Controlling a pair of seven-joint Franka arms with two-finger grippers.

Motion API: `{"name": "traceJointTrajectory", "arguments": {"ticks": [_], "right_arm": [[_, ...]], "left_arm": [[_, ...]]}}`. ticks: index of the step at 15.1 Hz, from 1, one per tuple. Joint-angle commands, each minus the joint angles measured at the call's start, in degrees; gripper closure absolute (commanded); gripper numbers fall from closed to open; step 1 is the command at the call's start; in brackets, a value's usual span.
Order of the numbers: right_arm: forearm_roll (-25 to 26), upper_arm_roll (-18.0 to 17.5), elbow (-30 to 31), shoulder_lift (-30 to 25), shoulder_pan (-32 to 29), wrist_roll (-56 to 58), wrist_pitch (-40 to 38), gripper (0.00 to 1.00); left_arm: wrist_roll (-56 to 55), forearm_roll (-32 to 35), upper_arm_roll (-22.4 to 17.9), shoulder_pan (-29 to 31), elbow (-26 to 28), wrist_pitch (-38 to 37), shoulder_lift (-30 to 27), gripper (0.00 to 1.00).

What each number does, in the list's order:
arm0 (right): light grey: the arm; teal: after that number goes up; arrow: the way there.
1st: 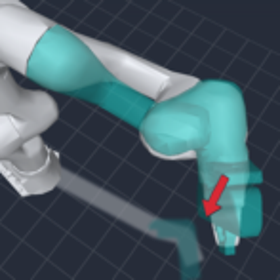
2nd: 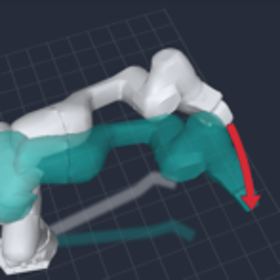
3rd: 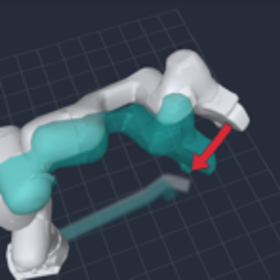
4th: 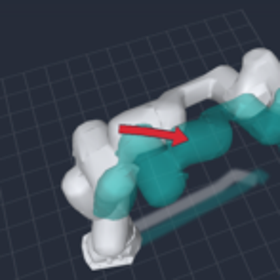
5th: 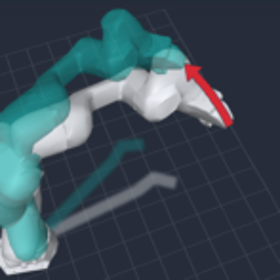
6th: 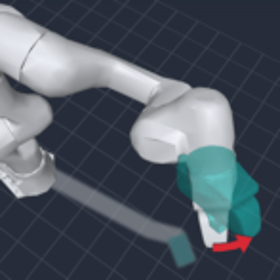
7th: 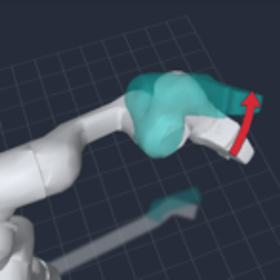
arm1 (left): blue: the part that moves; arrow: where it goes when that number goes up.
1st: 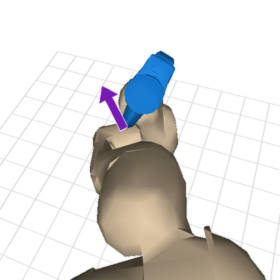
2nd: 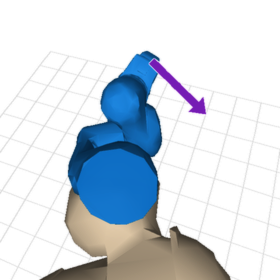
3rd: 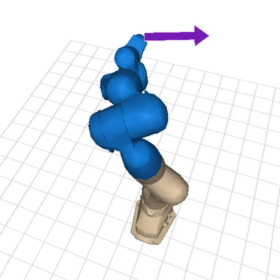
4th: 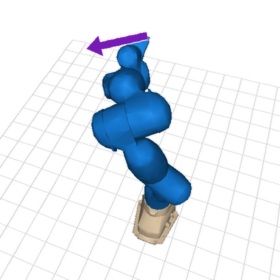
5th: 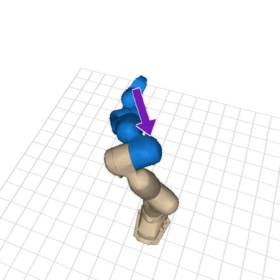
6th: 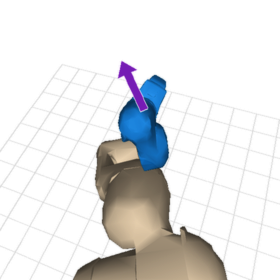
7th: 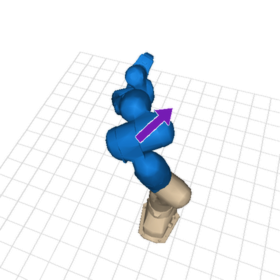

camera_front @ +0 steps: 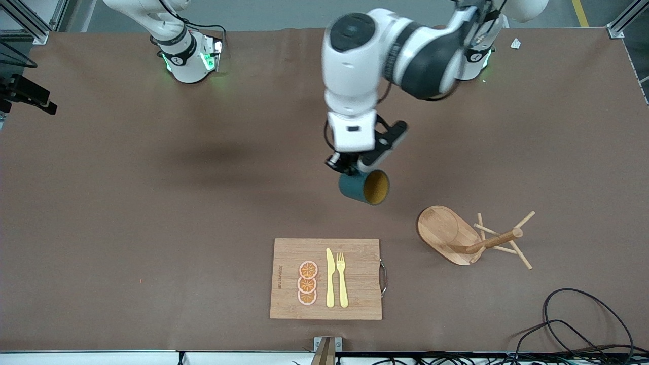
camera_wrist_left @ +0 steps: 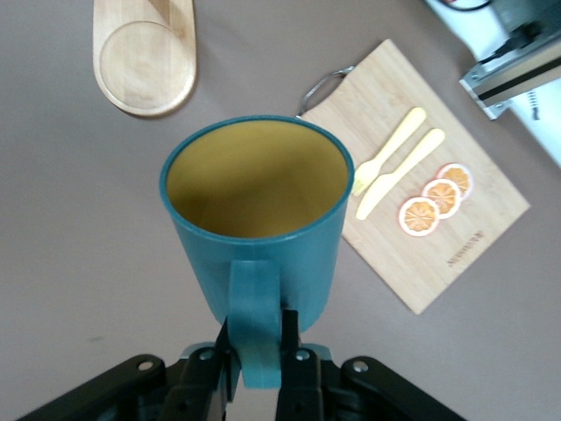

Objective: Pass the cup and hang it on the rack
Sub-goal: 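Lift the mug with the left gripper and carry it to the rack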

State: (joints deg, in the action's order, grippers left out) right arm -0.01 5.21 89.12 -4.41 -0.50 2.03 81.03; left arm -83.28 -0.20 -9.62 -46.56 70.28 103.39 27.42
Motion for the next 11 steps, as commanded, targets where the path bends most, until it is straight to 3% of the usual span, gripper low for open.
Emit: {"name": "traceJointTrajectory", "arguments": {"ticks": [1, 7, 11], "right_arm": [[-0.8, -0.5, 0.9, -1.5, -0.8, 0.8, -0.3, 0.00], [-0.8, -0.6, 0.9, -1.7, -0.7, 0.8, -0.5, 0.00], [-0.8, -0.6, 0.9, -1.7, -0.7, 0.8, -0.8, 0.00]], "left_arm": [[7.0, -5.8, 0.6, 4.1, 1.5, -1.2, -1.8, 1.00], [8.7, -18.8, 0.7, 14.6, 1.2, -1.1, -1.8, 1.00], [8.0, -33.0, 0.5, 22.9, 1.3, -2.7, -1.8, 1.00]]}}
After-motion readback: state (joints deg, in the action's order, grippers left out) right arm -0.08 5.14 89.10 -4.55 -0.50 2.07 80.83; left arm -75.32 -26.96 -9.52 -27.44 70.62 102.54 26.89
